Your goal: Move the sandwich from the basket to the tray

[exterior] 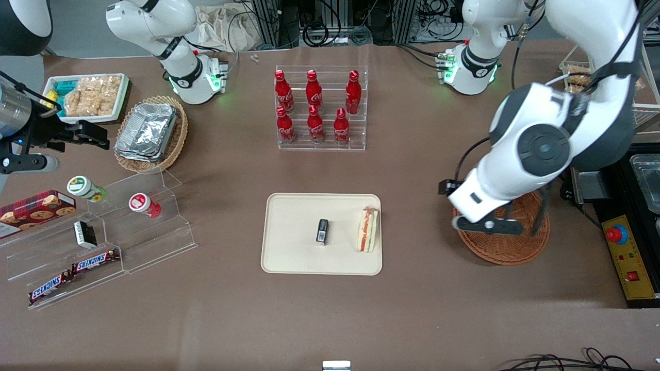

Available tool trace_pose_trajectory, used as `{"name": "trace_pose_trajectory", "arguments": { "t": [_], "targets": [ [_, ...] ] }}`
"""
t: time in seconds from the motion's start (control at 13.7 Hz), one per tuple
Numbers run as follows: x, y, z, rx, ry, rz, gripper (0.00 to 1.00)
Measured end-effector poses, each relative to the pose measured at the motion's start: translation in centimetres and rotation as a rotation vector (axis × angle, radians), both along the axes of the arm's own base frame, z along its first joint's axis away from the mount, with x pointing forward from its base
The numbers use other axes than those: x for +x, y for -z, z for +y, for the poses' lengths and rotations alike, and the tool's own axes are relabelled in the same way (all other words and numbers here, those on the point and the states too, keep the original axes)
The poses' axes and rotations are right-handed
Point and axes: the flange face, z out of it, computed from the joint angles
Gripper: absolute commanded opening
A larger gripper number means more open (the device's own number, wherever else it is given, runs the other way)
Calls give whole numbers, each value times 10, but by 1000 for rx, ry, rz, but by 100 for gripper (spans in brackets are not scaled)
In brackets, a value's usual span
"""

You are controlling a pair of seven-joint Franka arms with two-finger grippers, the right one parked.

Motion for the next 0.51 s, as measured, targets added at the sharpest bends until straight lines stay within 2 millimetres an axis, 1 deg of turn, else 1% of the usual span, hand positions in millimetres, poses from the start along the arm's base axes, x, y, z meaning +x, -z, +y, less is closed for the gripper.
{"name": "trace_pose_trajectory", "arguments": {
  "t": [0.15, 0.29, 0.51],
  "targets": [
    [4, -23, 34, 6, -34, -31, 100],
    [8, -39, 65, 14, -75, -30, 100],
    [15, -49, 105, 15, -140, -33, 100]
  ]
}}
